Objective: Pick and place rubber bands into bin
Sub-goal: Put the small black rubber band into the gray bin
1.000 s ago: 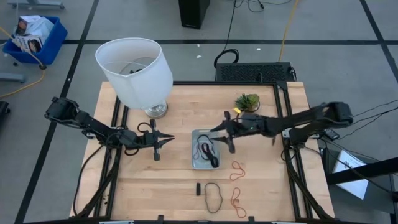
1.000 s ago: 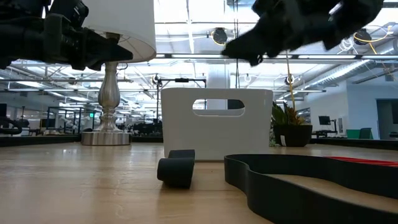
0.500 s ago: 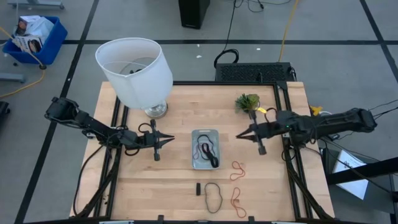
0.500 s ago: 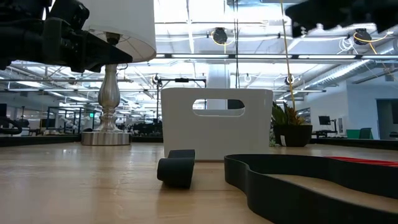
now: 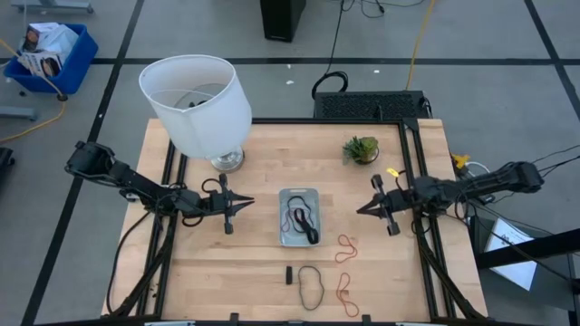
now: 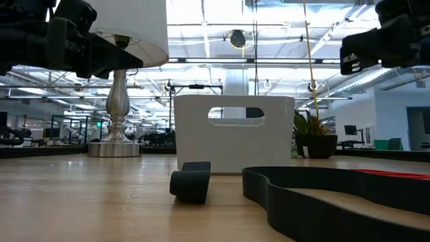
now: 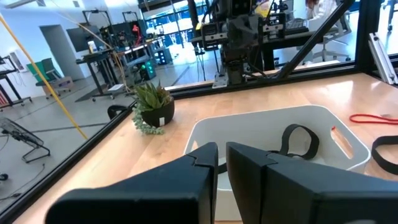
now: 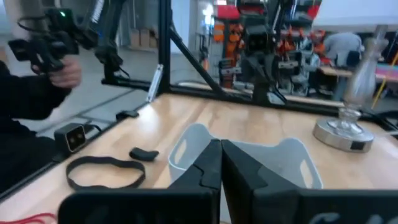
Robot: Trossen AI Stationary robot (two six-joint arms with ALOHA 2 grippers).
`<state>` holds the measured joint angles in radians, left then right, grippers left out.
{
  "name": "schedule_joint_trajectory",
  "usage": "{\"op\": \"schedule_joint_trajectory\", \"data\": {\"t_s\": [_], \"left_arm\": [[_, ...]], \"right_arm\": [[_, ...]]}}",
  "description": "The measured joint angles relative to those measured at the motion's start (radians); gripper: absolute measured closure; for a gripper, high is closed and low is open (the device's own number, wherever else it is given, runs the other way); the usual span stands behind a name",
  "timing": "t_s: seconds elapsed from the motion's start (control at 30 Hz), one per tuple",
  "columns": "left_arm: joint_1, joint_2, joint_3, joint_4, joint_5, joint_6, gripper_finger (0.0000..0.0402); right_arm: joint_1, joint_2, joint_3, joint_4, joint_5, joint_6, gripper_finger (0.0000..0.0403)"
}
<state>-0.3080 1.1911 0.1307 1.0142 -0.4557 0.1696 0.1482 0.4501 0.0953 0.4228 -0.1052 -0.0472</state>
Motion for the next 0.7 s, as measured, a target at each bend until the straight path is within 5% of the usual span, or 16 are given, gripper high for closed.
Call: {"op": "schedule_joint_trajectory", "data": {"t_s": [0.47,0.7], "left_arm": [[0.000,0.000,0.000,0.000,-0.087,-0.025,0.0360],[0.000,0.000,0.000,-0.032,-0.103,-0.103,0.0360]], "right_arm": [[-0.020,-0.167,-0.034,-0.176,0.050,-0.069,0.0403],[-0.040,-0.273,-0.034,-0.229,-0.091,-0.077,0.0403]]}}
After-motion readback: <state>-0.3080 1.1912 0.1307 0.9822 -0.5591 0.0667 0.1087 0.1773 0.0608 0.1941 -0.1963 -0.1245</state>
